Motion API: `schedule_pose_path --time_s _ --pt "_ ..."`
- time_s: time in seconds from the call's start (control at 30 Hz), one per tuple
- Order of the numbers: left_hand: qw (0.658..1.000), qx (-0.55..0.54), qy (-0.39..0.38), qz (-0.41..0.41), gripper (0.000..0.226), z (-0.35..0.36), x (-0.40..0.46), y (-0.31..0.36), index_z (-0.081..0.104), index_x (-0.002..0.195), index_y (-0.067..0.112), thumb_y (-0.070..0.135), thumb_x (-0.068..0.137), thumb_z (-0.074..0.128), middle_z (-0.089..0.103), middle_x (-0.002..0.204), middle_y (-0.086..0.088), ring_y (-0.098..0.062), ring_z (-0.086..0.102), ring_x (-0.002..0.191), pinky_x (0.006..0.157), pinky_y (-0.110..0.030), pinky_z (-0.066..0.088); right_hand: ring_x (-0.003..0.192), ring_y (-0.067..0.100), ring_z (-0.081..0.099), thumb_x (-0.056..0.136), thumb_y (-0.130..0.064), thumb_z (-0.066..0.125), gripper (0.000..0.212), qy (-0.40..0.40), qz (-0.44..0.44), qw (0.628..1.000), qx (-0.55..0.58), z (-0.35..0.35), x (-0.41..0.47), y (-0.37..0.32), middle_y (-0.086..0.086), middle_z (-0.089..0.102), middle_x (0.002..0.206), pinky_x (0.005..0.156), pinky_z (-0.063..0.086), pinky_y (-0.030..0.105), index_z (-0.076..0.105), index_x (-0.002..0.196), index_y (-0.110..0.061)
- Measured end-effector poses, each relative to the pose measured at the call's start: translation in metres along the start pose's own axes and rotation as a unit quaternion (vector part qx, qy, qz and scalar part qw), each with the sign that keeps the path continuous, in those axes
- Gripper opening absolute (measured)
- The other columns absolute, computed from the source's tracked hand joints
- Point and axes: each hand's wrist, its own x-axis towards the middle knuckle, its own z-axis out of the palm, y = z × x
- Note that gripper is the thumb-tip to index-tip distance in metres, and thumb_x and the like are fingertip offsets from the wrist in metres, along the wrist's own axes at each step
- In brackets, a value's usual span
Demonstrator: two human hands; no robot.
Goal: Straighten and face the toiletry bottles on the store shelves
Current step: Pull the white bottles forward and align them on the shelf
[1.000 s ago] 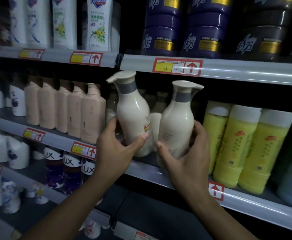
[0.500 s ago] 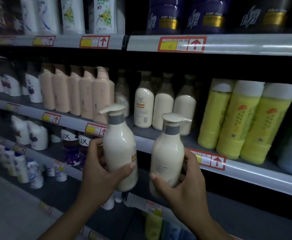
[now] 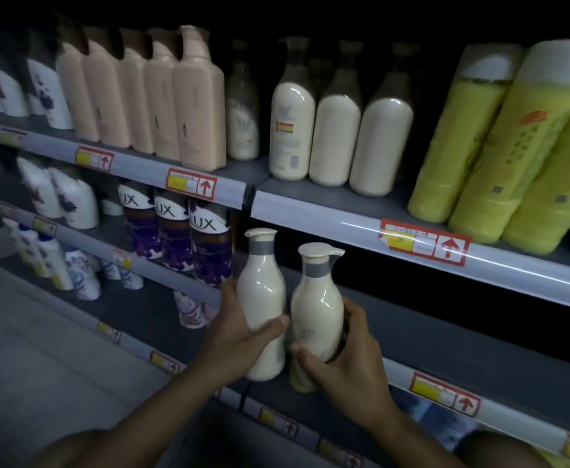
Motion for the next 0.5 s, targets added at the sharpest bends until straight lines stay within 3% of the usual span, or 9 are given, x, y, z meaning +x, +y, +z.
schedule_pose_path --time_s 0.13,0.3,0.4,0.5 --pt "0.999 0.023 -0.015 -0.037 0.070 0.010 0.015 -0.010 0.032 0.133 0.025 0.024 0.084 0.082 0.056 0.119 0.017 0.010 0.058 0.101 0.082 -0.021 0.045 0.109 -0.009 0.063 0.070 -0.058 0.089 0.085 0.019 0.029 0.999 0.003 0.005 0.011 0.019 -0.030 0.060 0.125 0.086 0.059 0.031 0.039 0.137 -0.043" --pt "0.993 0.088 -0.054 -0.054 0.053 0.027 0.038 -0.021 0.033 0.129 0.014 0.018 0.091 0.070 0.049 0.120 0.004 -0.004 0.054 0.106 0.078 -0.025 0.045 0.103 -0.013 0.062 0.070 -0.053 0.089 0.076 0.034 0.048 0.998 0.010 0.008 0.030 0.031 -0.026 0.061 0.115 0.079 0.053 0.015 0.042 0.128 -0.037" --pt "0.991 0.109 -0.058 -0.058 0.054 0.036 0.051 -0.022 0.036 0.129 0.012 0.024 0.091 0.073 0.044 0.126 -0.004 -0.017 0.053 0.117 0.092 -0.034 0.049 0.100 -0.018 0.061 0.071 -0.049 0.090 0.073 0.046 0.051 0.997 0.020 0.007 0.045 0.036 -0.029 0.061 0.111 0.073 0.049 0.005 0.044 0.126 -0.033" --pt "0.992 0.118 -0.032 -0.041 0.067 0.043 0.066 -0.018 0.049 0.126 0.020 0.049 0.075 0.081 0.054 0.123 -0.002 -0.014 0.059 0.113 0.096 -0.038 0.053 0.101 -0.015 0.062 0.072 -0.048 0.089 0.074 0.056 0.052 0.997 0.018 0.002 0.061 0.041 -0.026 0.061 0.110 0.074 0.051 0.006 0.043 0.127 -0.031"
